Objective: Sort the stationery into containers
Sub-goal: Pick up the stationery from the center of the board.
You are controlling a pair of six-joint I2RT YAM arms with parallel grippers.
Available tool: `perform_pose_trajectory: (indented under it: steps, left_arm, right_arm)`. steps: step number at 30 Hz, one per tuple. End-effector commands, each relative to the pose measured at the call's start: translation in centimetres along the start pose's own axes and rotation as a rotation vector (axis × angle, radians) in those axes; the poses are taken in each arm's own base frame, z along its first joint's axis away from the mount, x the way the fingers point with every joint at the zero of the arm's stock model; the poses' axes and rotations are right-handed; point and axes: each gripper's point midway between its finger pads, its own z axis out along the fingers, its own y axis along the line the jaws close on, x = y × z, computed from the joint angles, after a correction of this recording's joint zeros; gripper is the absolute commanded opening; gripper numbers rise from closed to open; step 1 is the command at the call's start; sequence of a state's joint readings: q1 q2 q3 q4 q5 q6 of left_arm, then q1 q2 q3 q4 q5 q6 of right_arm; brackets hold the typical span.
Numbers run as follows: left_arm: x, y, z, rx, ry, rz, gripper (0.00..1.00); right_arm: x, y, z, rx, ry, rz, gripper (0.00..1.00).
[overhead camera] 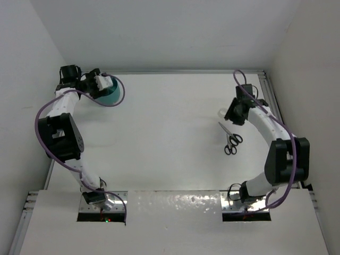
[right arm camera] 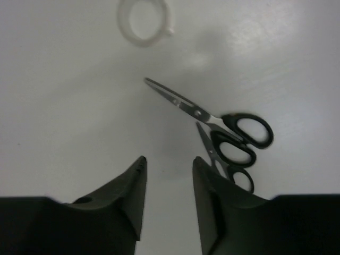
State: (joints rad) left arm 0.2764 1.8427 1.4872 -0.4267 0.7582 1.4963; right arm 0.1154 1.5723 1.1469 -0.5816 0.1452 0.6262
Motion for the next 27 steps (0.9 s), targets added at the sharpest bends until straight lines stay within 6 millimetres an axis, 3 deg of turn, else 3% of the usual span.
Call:
perform_pose_trajectory:
  steps: [1, 2, 3, 4, 5, 7, 8, 10, 12, 13, 14, 16, 19, 26, 27]
  left_arm:
    - [-5.7, 2.8, -1.4, -0.075, -0.120, -0.050, 0.64]
    - [-6.6, 3.2, -1.2, -0.091, -0.146, -0.125, 0.64]
    - [-7.3, 3.6, -1.2, -0.102, -0.164, -0.171, 0.64]
    - [-8.2, 3.5, -1.1, -0.103, -0.186, -0.303, 0.64]
    - [-8.8, 4.6, -1.2, -0.141, -0.207, -0.342, 0.64]
    - [-10.1, 4.6, -0.8, -0.154, -0.239, -0.579, 0.63]
    - [-10.2, 4.8, -0.6, -0.175, -0.235, -0.634, 0.61]
    - [-11.3, 3.5, 0.1, -0.140, -0.230, -0.786, 0.58]
    - [-12.7, 2.0, 1.0, -0.091, -0.225, -0.880, 0.57]
    - [-12.7, 1.1, 1.3, -0.076, -0.202, -0.922, 0.57]
    - [-13.0, 0.6, 1.6, -0.069, -0.192, -0.945, 0.57]
    - [-13.5, -0.4, 1.9, -0.060, -0.157, -1.000, 0.56]
    - [-13.7, -0.9, 1.8, -0.101, -0.104, -1.021, 0.56]
    - [-13.8, -1.3, 0.6, -0.164, -0.049, -0.990, 0.56]
    - [-15.0, -2.0, 1.0, -0.141, -0.059, -0.975, 0.56]
  right_arm:
    - [1.6, -2.0, -1.1, -0.014, -0.010, 0.202, 0.39]
    - [1.1, -3.0, -0.9, -0.009, -0.036, 0.248, 0.33]
    - [2.2, -4.0, -0.4, 0.008, -0.030, 0.266, 0.32]
    - [2.4, -4.1, -0.7, 0.004, -0.045, 0.292, 0.32]
    - [1.9, -6.1, -0.4, 0.033, -0.060, 0.363, 0.32]
    - [1.7, -7.0, 0.0, 0.009, -0.076, 0.449, 0.32]
    - [1.4, -7.0, 0.1, -0.011, -0.089, 0.466, 0.33]
    - [-1.1, -6.3, 0.0, -0.038, -0.171, 0.468, 0.39]
    - [-4.5, -5.4, -0.5, -0.041, -0.267, 0.380, 0.42]
    - [-4.8, -5.1, 0.5, 0.015, -0.272, 0.323, 0.47]
    - [-7.1, -4.1, 0.0, 0.007, -0.312, 0.290, 0.49]
    - [-8.0, -3.2, 1.1, -0.007, -0.283, 0.222, 0.52]
    - [-9.8, -1.8, 4.8, -0.004, -0.197, 0.151, 0.51]
    - [-7.7, -1.6, 8.9, 0.074, -0.025, 0.101, 0.47]
    - [-7.4, -1.9, 9.1, 0.086, -0.017, 0.092, 0.47]
